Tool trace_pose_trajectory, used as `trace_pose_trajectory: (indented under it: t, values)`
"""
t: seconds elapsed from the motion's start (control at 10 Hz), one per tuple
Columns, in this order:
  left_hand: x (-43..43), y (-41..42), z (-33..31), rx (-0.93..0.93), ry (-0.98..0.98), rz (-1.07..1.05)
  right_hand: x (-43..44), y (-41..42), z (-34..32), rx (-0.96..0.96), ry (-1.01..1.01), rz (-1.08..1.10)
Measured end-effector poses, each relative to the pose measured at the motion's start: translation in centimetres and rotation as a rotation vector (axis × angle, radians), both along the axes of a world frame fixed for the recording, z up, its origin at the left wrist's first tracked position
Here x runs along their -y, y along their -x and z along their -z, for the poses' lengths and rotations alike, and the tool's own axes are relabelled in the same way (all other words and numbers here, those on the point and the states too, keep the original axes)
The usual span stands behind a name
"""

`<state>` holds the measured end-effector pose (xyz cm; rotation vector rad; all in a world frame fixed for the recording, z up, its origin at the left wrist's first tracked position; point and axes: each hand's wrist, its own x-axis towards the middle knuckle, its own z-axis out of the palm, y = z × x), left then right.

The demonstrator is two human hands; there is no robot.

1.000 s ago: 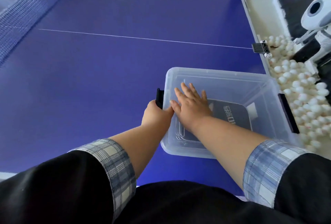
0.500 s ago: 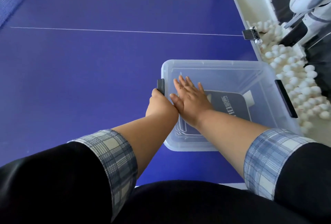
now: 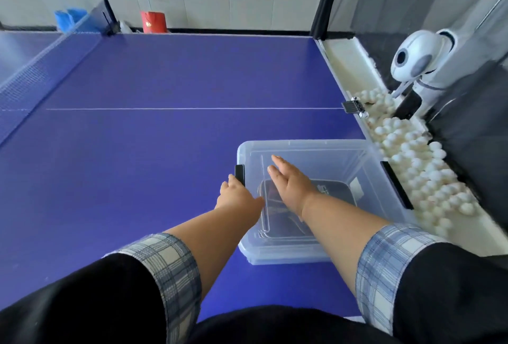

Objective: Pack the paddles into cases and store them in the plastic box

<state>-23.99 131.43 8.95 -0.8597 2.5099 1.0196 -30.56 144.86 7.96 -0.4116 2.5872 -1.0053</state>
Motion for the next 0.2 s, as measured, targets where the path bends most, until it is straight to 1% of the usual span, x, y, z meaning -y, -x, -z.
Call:
trace_pose_trajectory:
  t: [0.1, 0.2]
  values:
    - [0.4, -1.7, -2.2, -0.116, 0.066, 0.047, -4.2, -0.7, -1.8, -0.021, 0.004, 0.073]
    - [-0.2, -3.2, -5.4, -0.277, 0.147, 0.089, -8.8, -0.7, -5.3, -0.054, -0.057, 0.111]
